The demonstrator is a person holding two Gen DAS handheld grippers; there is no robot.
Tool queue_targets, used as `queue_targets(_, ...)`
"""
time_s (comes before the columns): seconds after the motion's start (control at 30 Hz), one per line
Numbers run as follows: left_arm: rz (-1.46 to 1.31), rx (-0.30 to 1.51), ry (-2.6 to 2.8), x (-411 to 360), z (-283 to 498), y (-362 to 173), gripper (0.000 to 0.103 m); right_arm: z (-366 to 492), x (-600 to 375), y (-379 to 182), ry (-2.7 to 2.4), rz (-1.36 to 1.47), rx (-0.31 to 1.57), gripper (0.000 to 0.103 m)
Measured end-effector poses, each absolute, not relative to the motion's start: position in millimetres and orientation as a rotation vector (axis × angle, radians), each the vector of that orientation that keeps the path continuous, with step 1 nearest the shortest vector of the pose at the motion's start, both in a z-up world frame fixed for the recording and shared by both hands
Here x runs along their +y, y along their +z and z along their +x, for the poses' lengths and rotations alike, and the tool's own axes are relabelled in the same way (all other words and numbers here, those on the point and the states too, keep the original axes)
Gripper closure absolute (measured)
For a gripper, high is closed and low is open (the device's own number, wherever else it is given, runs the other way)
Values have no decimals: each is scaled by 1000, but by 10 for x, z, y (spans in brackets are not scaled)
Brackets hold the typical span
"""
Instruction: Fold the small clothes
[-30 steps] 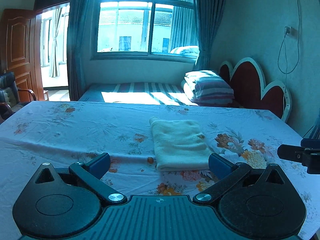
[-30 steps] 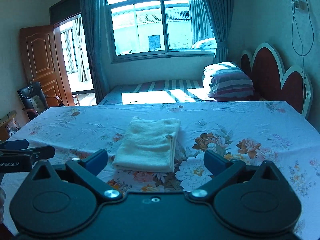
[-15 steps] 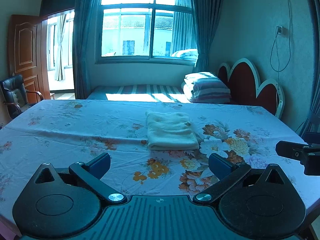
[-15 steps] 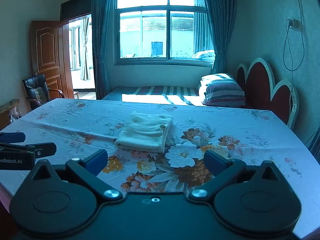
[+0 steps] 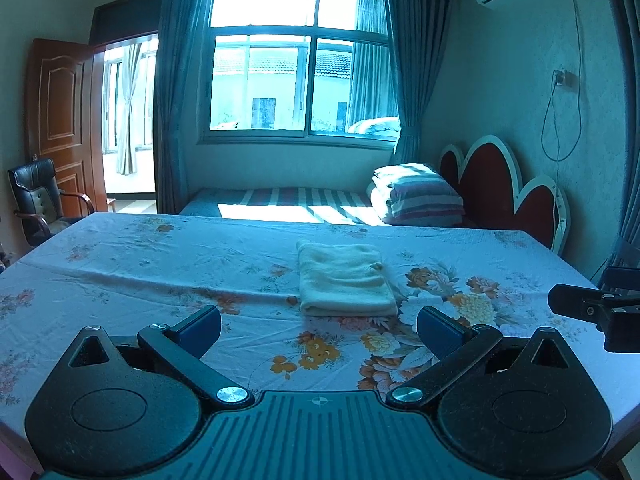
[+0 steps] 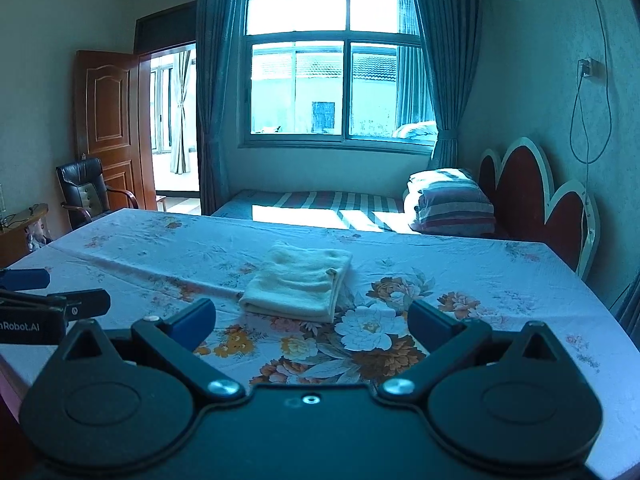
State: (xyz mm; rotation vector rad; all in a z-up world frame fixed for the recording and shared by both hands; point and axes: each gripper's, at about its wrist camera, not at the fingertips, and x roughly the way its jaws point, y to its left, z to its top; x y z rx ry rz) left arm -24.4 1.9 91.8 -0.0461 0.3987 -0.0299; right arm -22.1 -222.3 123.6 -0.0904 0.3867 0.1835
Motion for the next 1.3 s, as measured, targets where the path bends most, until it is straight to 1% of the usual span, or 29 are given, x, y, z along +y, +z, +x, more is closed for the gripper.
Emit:
queue_targets(0.47, -28, 399, -78, -139, -170, 926, 0, -224, -2256, 1238, 143, -65, 387, 0)
queue_targets(1.3, -19, 399, -79, -140, -95, 959, 0, -147, -2236, 1263, 150, -63, 384, 0)
